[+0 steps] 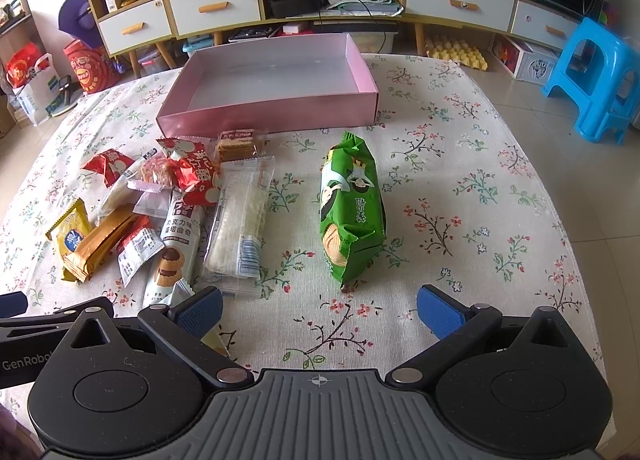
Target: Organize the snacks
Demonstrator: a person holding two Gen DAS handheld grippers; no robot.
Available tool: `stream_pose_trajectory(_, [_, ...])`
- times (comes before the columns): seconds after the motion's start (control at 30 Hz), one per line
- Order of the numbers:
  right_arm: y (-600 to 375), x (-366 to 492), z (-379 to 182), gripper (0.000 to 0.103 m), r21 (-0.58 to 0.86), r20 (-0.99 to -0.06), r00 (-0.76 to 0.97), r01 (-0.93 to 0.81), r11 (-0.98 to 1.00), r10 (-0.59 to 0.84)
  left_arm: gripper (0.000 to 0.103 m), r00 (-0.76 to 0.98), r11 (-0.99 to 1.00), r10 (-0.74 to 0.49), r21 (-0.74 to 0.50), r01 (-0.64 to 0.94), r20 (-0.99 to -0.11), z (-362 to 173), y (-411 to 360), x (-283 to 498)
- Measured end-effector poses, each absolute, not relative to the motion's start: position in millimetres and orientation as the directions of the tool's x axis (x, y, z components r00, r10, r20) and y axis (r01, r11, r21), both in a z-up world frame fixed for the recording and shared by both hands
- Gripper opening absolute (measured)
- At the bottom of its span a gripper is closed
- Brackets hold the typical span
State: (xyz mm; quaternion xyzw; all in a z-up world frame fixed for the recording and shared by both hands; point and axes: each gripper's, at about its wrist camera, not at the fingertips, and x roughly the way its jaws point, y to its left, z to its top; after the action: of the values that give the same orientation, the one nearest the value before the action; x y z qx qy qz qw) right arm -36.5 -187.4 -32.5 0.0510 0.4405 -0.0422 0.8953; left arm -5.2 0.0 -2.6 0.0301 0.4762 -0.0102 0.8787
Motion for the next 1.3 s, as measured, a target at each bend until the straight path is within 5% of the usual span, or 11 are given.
stream_pose_trajectory(0.8, [-191.8,-36.9,-29.8,0.103,0.064,-0.788,0.615,0.131,0.989,-0.03,0.102,0.545,0.998,-0.023,0.015,0.065,-0.838,2.6,0.8,-4.0])
stream_pose_trajectory(1.3, [-224.2,-3.0,21.0,0.103,0.081,-0.753,0.657,0.147,0.986,-0.036,0.103,0.617,0.982,-0.094,0.029,0.187,-0.781,41.8,-0.9,28.8])
